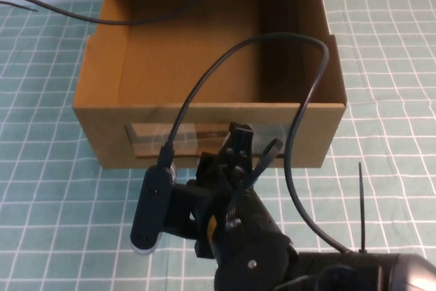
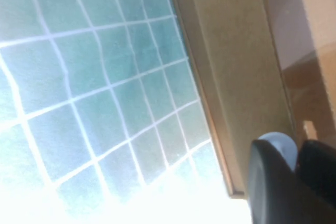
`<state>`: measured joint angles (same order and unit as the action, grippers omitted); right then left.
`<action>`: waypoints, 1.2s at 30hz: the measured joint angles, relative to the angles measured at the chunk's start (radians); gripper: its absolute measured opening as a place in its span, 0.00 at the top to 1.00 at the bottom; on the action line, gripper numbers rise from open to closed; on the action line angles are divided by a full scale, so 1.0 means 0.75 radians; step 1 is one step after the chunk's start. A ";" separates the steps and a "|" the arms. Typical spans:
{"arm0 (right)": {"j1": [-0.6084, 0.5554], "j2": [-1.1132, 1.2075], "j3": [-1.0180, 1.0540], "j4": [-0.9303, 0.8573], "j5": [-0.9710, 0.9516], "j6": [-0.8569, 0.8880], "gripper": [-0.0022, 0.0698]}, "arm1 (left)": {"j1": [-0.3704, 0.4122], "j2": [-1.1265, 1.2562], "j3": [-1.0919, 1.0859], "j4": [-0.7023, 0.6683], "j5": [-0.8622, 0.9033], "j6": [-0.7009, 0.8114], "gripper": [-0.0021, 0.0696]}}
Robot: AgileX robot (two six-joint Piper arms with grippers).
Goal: Open the shoe box
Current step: 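Pull the top drawer of the cardboard box fully open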
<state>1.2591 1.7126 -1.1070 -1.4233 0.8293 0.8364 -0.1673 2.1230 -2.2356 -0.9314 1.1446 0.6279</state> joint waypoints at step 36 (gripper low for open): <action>0.143 -0.595 0.015 0.484 -0.352 -0.245 0.40 | 0.000 -0.296 0.022 0.175 -0.001 -0.072 0.98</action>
<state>1.3662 1.2661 -1.0957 -1.0601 0.5653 0.6525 -0.1673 1.9006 -2.2191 -0.8002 1.1435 0.5736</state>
